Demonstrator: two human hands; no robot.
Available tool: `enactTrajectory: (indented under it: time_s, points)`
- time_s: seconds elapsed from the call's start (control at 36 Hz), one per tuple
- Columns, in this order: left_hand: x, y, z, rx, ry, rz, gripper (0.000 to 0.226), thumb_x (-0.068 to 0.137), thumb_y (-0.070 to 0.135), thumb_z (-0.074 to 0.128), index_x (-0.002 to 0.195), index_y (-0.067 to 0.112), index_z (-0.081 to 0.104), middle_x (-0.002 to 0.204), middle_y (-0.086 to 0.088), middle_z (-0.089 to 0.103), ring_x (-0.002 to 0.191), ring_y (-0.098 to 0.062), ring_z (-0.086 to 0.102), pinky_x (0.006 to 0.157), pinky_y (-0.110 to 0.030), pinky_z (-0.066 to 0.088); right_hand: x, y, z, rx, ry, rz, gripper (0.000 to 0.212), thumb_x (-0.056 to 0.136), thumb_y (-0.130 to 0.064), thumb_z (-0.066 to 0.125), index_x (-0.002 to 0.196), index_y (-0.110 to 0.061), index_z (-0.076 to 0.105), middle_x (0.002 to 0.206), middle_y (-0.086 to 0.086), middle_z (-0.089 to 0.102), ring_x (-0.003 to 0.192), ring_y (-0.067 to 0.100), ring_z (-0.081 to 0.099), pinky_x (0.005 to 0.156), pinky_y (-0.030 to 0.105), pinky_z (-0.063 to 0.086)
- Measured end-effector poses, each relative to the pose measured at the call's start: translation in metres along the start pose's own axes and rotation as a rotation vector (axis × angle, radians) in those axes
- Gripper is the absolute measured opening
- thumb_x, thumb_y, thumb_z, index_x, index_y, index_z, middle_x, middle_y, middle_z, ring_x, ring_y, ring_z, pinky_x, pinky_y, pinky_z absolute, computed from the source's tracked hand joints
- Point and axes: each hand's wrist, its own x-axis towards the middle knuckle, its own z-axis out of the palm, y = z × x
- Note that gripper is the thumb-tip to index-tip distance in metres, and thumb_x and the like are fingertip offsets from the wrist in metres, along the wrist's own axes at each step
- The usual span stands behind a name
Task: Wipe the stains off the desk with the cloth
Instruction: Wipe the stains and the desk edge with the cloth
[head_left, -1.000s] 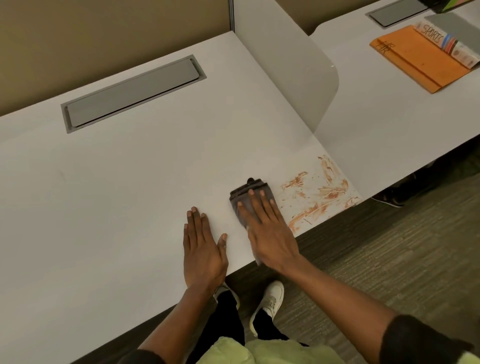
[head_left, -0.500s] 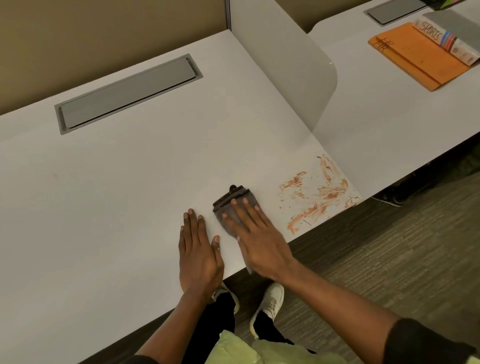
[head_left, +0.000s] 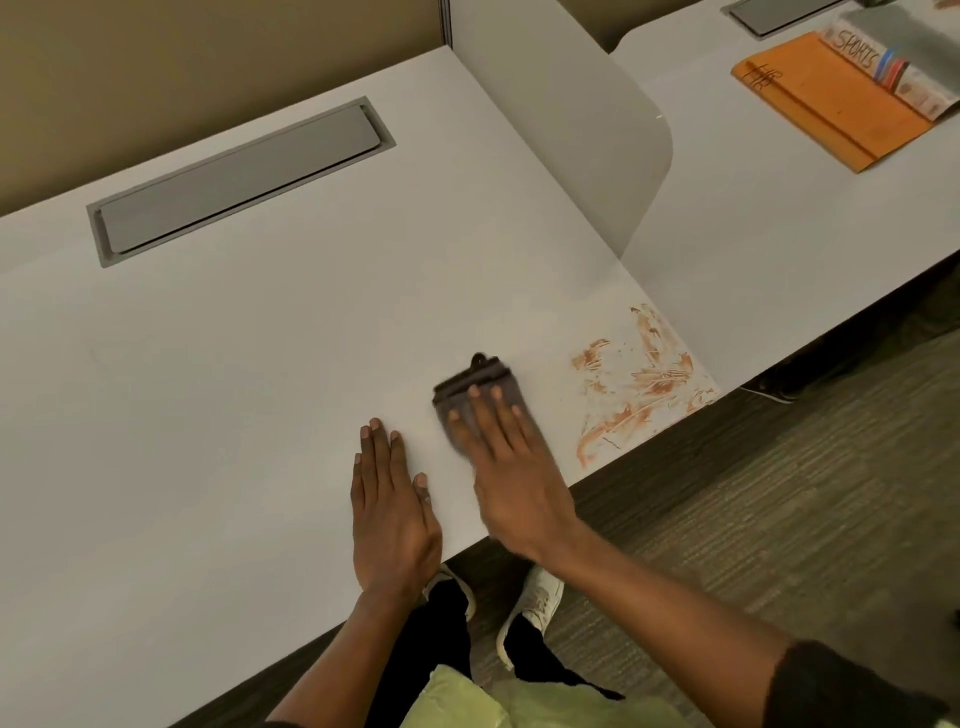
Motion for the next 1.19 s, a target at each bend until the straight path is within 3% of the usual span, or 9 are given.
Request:
enactTrajectory:
  time_s: [0.17, 0.28, 0.33, 0.5, 0.58, 0.78, 0.83, 0.94, 1.19]
  points:
    - [0.000, 0.003, -0.003, -0.004, -0.013, -0.014, 0.065, 0.118, 0.037, 0.024, 0.176, 0.016, 0.004, 0.185, 0.003, -0.012, 0.171, -0.012, -0.014, 0.136, -0.029, -0.010, 0.030, 0.046, -0.015, -0.037, 0.011, 0.170, 0.137, 0.070, -0.022, 0.090, 0.168, -0.015, -0.006, 0.176, 0.019, -0.008, 0.163, 0.041, -0.010, 0.133, 0.058, 0.012]
    - [0.000, 0.003, -0.004, -0.005, -0.033, -0.030, 0.066, 0.117, 0.041, 0.021, 0.176, 0.017, 0.003, 0.184, 0.005, -0.016, 0.170, -0.010, -0.017, 0.136, -0.029, -0.010, 0.077, 0.096, -0.036, -0.012, 0.048, 0.304, 0.089, 0.095, -0.011, 0.059, 0.169, -0.013, 0.008, 0.177, 0.018, -0.003, 0.164, 0.040, -0.006, 0.134, 0.054, 0.008]
    - [0.000, 0.003, -0.004, -0.008, -0.036, -0.034, 0.065, 0.118, 0.040, 0.022, 0.176, 0.018, 0.002, 0.184, 0.005, -0.016, 0.169, -0.009, -0.018, 0.138, -0.034, -0.006, 0.086, 0.101, -0.037, -0.009, 0.066, 0.315, 0.080, 0.099, -0.010, 0.051, 0.168, -0.013, 0.011, 0.177, 0.017, 0.000, 0.164, 0.039, -0.003, 0.134, 0.052, 0.007]
    - [0.001, 0.007, -0.008, -0.009, -0.028, -0.037, 0.067, 0.116, 0.041, 0.024, 0.176, 0.016, 0.007, 0.185, 0.006, -0.011, 0.169, -0.008, -0.016, 0.134, -0.024, -0.014, 0.040, 0.050, -0.023, -0.015, -0.021, 0.138, 0.111, 0.087, -0.022, 0.077, 0.169, -0.013, 0.002, 0.177, 0.019, -0.003, 0.163, 0.040, -0.008, 0.133, 0.055, 0.007]
    - [0.000, 0.008, -0.009, -0.007, -0.033, -0.044, 0.068, 0.116, 0.041, 0.024, 0.176, 0.015, 0.010, 0.185, 0.004, -0.009, 0.170, -0.008, -0.015, 0.134, -0.024, -0.013, -0.006, 0.015, -0.010, 0.019, -0.027, 0.039, 0.102, 0.090, -0.014, 0.067, 0.169, -0.016, 0.003, 0.177, 0.016, -0.006, 0.164, 0.036, -0.011, 0.133, 0.054, 0.012]
    - [0.001, 0.011, -0.012, 0.007, -0.032, -0.032, 0.068, 0.115, 0.040, 0.024, 0.176, 0.013, 0.011, 0.185, 0.002, -0.007, 0.170, -0.009, -0.016, 0.134, -0.024, -0.014, 0.007, 0.048, -0.022, -0.049, -0.029, 0.123, 0.136, 0.071, -0.015, 0.090, 0.168, -0.017, -0.005, 0.177, 0.016, -0.006, 0.163, 0.039, -0.010, 0.133, 0.056, 0.009]
    - [0.001, 0.011, -0.012, 0.007, -0.039, -0.038, 0.069, 0.115, 0.042, 0.023, 0.176, 0.014, 0.009, 0.185, 0.003, -0.010, 0.169, -0.008, -0.017, 0.134, -0.024, -0.014, 0.034, 0.072, -0.033, -0.043, -0.006, 0.231, 0.129, 0.077, -0.017, 0.087, 0.168, -0.014, -0.004, 0.176, 0.017, -0.006, 0.163, 0.040, -0.010, 0.134, 0.055, 0.006]
    - [0.001, 0.010, -0.010, 0.009, -0.044, -0.047, 0.066, 0.117, 0.040, 0.023, 0.177, 0.016, 0.006, 0.185, 0.005, -0.013, 0.169, -0.008, -0.017, 0.135, -0.027, -0.012, 0.064, 0.087, -0.038, -0.004, 0.073, 0.321, 0.084, 0.099, -0.007, 0.052, 0.169, -0.015, 0.006, 0.177, 0.015, -0.005, 0.164, 0.036, -0.006, 0.134, 0.050, 0.004]
    - [0.001, 0.011, -0.011, 0.010, -0.025, -0.041, 0.065, 0.118, 0.036, 0.028, 0.176, 0.013, 0.010, 0.186, 0.001, -0.008, 0.170, -0.011, -0.014, 0.135, -0.026, -0.013, -0.032, 0.014, -0.008, 0.022, 0.052, 0.221, 0.107, 0.083, -0.005, 0.070, 0.169, -0.013, 0.006, 0.177, 0.017, -0.003, 0.165, 0.034, -0.006, 0.133, 0.053, 0.016]
